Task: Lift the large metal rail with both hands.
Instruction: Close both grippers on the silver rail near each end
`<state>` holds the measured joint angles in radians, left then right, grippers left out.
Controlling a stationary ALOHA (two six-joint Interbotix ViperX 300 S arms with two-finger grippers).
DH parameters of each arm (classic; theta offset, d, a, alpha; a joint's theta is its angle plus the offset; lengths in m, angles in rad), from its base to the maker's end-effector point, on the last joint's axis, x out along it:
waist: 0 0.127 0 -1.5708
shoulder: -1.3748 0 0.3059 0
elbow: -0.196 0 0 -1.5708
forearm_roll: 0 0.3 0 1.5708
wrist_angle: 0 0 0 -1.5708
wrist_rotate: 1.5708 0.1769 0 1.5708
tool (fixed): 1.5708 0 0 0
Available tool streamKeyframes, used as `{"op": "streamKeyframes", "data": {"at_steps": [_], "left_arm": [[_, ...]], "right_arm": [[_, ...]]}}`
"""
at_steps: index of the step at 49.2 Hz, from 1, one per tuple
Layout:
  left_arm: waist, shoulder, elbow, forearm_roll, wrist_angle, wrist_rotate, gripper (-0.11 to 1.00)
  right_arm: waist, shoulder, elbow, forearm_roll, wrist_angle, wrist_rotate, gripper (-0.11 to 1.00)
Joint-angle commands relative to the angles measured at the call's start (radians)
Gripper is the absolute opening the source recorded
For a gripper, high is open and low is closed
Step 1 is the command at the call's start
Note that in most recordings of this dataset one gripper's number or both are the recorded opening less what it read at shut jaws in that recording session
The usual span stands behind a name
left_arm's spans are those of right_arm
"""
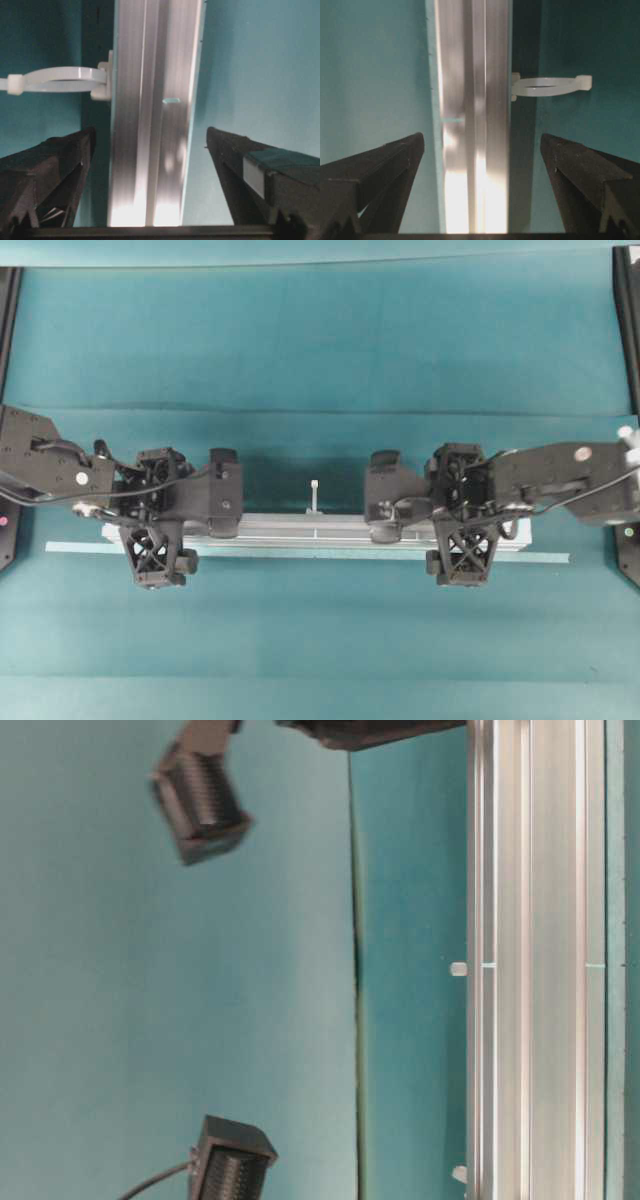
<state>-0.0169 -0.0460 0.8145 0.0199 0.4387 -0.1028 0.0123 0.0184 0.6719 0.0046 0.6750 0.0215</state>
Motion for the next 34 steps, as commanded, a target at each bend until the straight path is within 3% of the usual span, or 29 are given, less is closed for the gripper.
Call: {"op": "streamKeyframes", "data": {"at_steps": [1,24,27,34], "left_arm": [[0.002,0.005,0.002,0.003,-0.028,-0.002,0.96],[0.006,0.009,-0.015,0.003,-0.034,0.008,0.92],[0.002,0.009,-0.018,0.003,-0.029,0.0,0.83],[-0.002,0.008,-0.021,0.003,-0.029,0.006,0.42]], "right_arm": [[0.002,0.028,-0.003,-0.009,-0.02,-0.009,0.96],[0.002,0.057,0.012,-0.009,-0.067,0.006,0.91],[0.002,0.055,0.011,-0.009,-0.067,0.008,0.81],[0.002,0.057,0.011,-0.009,-0.072,0.006,0.43]]}}
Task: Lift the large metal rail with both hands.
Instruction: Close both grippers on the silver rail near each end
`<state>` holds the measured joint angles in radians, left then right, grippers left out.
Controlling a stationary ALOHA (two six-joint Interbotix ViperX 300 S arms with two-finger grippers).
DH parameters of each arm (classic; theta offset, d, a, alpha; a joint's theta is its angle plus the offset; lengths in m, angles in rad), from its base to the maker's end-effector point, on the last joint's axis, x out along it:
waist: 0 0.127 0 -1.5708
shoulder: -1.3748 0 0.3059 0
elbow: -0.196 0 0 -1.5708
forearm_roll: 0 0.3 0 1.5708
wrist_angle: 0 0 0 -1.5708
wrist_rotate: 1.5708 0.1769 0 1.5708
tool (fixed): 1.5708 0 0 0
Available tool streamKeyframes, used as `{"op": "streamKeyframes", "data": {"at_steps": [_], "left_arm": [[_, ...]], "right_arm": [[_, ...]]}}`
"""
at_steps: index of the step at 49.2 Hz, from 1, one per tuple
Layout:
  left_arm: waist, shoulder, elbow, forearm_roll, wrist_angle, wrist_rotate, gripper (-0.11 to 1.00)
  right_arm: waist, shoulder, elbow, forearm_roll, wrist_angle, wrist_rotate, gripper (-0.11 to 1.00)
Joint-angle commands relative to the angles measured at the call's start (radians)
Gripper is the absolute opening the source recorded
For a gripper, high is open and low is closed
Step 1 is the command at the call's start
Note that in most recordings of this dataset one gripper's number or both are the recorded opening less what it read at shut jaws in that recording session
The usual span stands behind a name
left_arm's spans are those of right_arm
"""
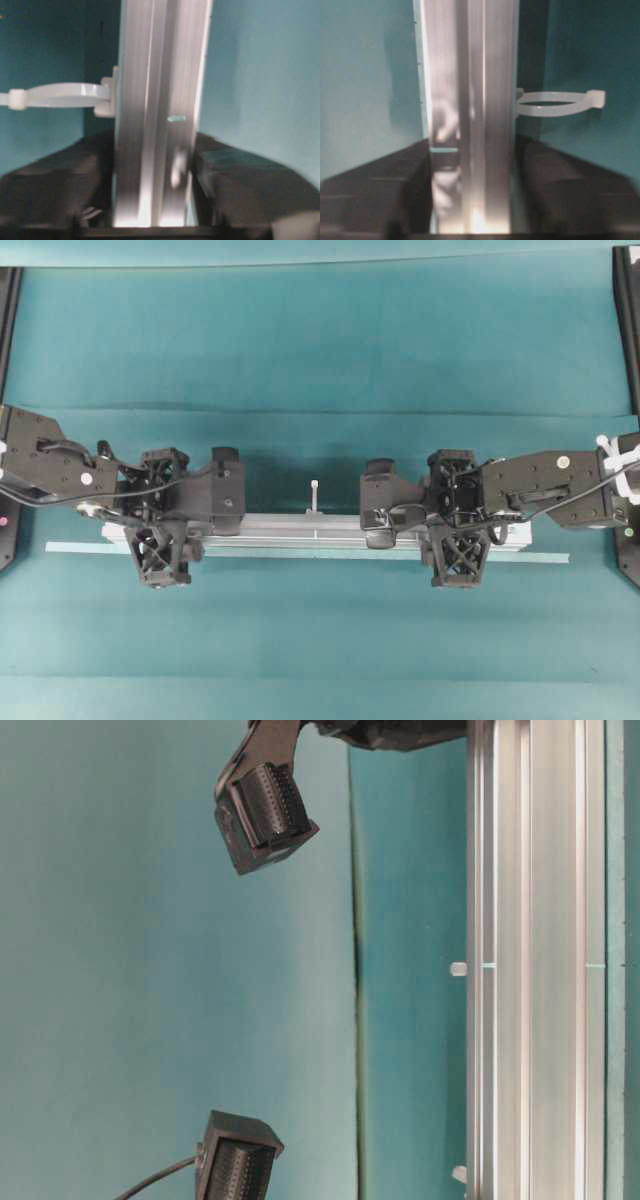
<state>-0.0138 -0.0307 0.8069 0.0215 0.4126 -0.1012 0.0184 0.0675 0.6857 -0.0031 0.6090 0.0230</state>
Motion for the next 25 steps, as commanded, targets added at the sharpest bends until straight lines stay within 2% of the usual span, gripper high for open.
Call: {"op": "streamKeyframes", "data": {"at_steps": [1,25], "left_arm": [[-0.005,-0.009,-0.014,0.002,-0.003,0.003,0.38],[-0.008,-0.006,-0.017,0.0,-0.005,-0.008,0.36]], "right_arm": [[-0.006,0.008,-0.005,-0.002,-0.008,0.005,0.39],[-0.008,0.009,-0.005,0.0,-0.015,0.005,0.39]]}}
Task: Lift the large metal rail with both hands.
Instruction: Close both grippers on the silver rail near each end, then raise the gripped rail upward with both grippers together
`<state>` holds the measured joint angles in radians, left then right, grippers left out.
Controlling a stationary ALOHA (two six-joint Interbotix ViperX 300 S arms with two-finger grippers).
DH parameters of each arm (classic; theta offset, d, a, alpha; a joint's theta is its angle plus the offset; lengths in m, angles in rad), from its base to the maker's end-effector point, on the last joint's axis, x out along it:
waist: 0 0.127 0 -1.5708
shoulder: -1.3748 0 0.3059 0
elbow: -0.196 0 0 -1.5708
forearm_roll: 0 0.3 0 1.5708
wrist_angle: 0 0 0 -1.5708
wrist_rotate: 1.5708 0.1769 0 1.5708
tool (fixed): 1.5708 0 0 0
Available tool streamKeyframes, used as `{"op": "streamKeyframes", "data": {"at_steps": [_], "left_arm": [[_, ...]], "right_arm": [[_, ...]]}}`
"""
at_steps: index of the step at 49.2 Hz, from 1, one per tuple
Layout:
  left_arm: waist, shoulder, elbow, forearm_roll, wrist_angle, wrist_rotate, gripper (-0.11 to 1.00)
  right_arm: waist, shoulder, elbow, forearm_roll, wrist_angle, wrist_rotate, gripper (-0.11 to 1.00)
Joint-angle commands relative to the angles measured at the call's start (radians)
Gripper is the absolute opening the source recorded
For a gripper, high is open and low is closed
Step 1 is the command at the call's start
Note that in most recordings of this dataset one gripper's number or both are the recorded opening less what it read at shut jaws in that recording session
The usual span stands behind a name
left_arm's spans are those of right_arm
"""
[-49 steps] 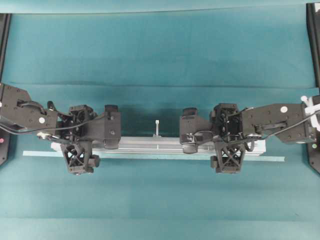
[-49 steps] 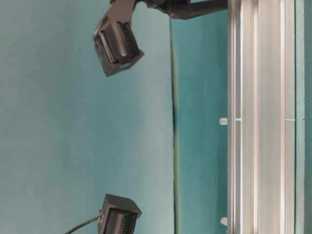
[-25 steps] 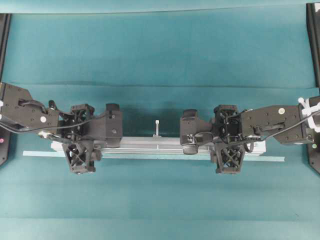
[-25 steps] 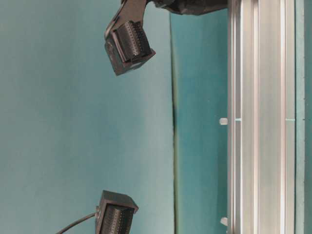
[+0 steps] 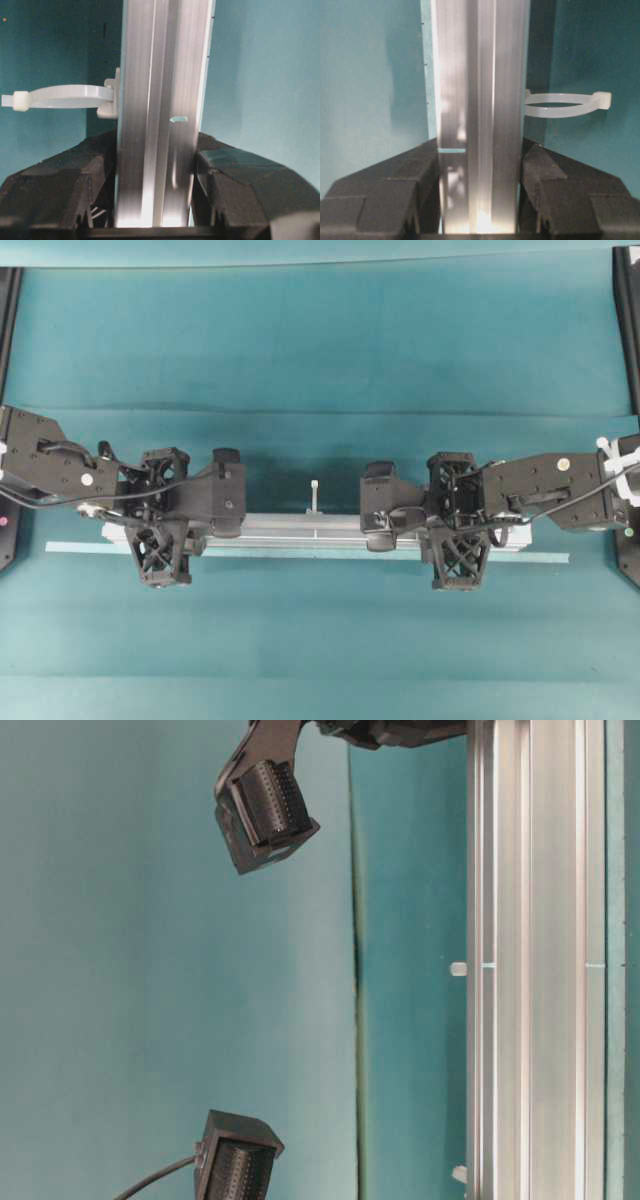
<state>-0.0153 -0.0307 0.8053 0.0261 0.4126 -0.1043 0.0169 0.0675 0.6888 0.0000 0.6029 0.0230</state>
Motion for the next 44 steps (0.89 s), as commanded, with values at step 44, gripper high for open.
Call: {"op": "streamKeyframes", "data": {"at_steps": [44], "left_arm": [[-0.002,-0.308,-0.342,-0.005,0.577,0.017,0.36]], "right_arm": [[-0.02,-0.249,-0.353,0.02,0.604,0.006,0.39]]}}
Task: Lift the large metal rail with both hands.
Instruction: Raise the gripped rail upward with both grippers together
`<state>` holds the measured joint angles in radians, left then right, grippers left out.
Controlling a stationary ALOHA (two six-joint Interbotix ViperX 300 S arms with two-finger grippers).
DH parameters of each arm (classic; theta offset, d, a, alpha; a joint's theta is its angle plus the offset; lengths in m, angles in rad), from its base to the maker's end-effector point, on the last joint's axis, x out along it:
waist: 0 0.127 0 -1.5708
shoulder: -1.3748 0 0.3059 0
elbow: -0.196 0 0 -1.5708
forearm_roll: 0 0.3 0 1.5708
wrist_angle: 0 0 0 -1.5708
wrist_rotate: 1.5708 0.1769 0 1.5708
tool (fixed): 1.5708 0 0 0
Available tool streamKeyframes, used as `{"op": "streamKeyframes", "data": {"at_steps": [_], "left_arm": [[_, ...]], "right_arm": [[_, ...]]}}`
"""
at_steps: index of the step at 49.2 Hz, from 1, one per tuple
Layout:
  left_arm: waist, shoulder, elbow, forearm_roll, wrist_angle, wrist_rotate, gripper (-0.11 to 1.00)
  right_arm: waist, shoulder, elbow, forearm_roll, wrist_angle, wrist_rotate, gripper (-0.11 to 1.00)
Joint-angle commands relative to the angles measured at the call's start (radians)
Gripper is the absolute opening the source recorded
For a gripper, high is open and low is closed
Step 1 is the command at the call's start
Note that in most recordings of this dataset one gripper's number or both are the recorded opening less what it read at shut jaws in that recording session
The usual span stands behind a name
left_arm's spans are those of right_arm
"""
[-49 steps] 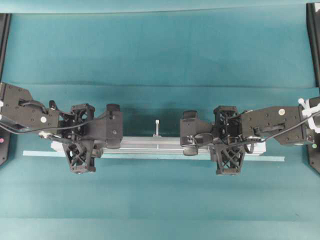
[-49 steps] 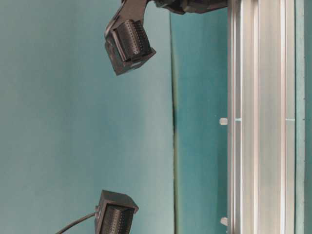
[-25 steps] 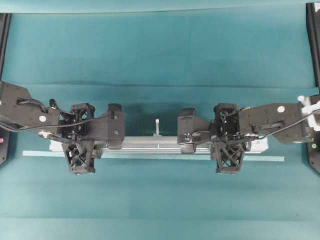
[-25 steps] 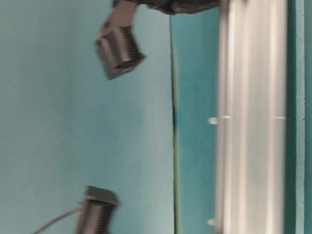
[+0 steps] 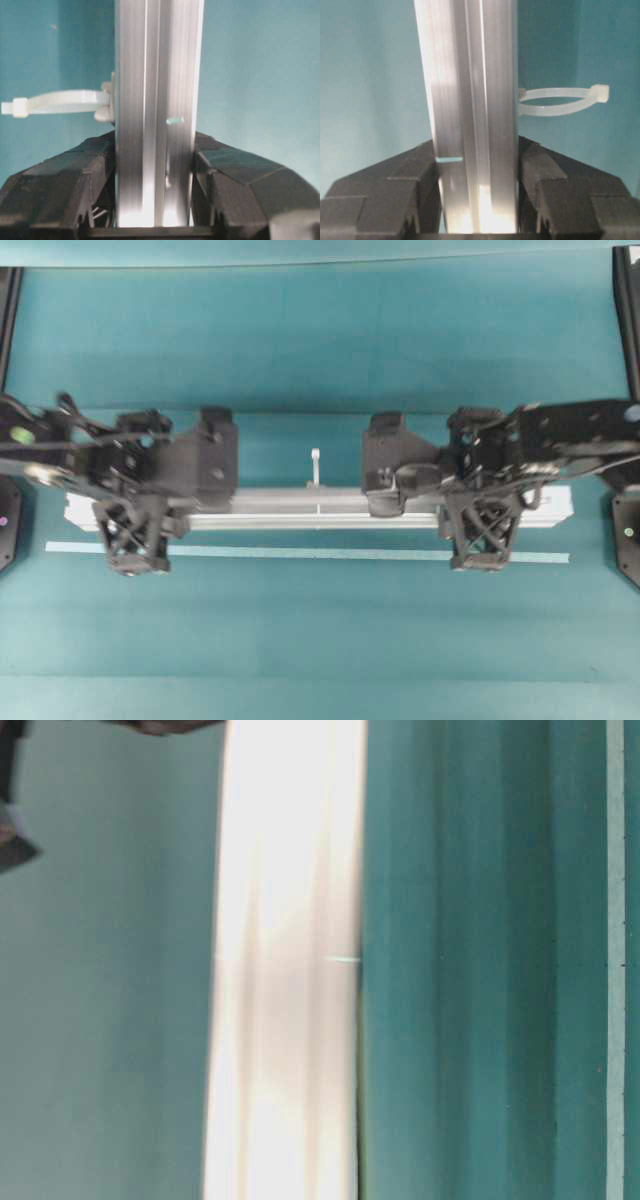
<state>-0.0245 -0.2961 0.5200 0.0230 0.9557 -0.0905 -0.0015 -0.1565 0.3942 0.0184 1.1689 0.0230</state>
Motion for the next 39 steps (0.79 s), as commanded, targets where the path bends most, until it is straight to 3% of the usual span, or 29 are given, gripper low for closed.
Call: {"op": "streamKeyframes", "data": {"at_steps": [1,17,26,39], "left_arm": [[0.011,-0.046,-0.067,0.0,0.046,0.003,0.36],[0.035,-0.058,-0.256,0.0,0.245,0.012,0.36],[0.038,-0.051,-0.365,0.0,0.337,0.078,0.36],[0.038,-0.025,-0.543,0.0,0.517,0.101,0.36]], "right_arm": [[-0.002,-0.026,-0.071,0.003,0.049,0.006,0.39],[-0.003,-0.028,-0.281,0.006,0.25,0.006,0.39],[-0.002,-0.017,-0.416,0.006,0.356,0.006,0.39],[0.0,-0.015,-0.538,0.005,0.41,0.011,0.39]]}}
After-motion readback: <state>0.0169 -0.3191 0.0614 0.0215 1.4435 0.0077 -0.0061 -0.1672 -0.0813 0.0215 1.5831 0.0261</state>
